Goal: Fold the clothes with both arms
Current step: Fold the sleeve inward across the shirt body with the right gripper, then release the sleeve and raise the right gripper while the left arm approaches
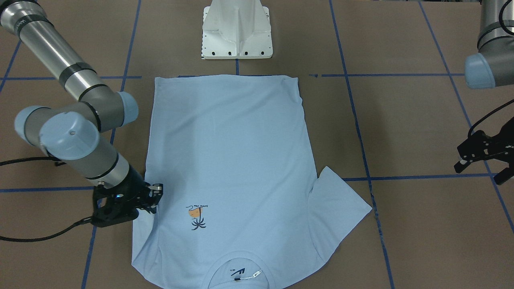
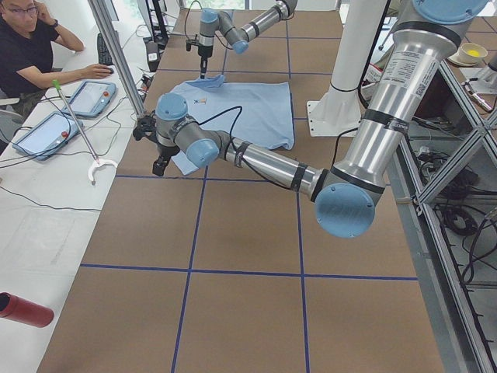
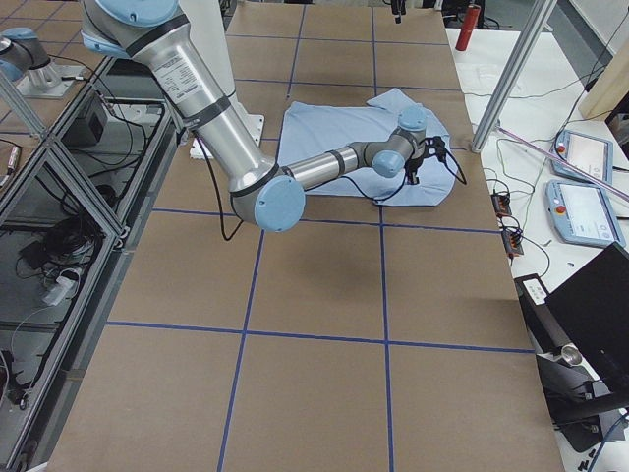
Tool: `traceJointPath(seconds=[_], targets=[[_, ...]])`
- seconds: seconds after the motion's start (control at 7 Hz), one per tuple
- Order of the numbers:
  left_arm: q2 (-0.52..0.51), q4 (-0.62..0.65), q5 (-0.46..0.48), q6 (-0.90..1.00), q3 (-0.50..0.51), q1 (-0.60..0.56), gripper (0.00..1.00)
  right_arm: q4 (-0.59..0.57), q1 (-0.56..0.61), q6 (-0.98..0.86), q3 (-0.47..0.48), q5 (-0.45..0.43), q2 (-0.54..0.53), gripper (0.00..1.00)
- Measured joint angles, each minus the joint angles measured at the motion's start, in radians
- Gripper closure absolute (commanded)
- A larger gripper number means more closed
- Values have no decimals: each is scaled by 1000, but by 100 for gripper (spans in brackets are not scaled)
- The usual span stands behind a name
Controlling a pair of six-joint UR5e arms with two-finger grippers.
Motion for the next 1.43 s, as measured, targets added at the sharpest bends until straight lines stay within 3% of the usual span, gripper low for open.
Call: traceJointPath(seconds=[0.14, 0.43, 1.0, 1.14, 1.43], targets=[[0, 0, 0, -1, 0, -1, 0, -29, -40, 21, -56, -72, 79, 100], [2, 0, 0, -2, 0, -1, 0, -45, -80, 31, -204, -184, 204, 1], [-8, 0, 13, -14, 13, 3, 0, -24, -81, 68, -234, -224, 234, 0], [-27, 0, 44, -55, 23, 19, 0, -44, -68, 117, -198, -189, 224, 0], [-64, -6, 146, -200, 29, 110, 0, -260, -7, 155, -7, -36, 149, 0]])
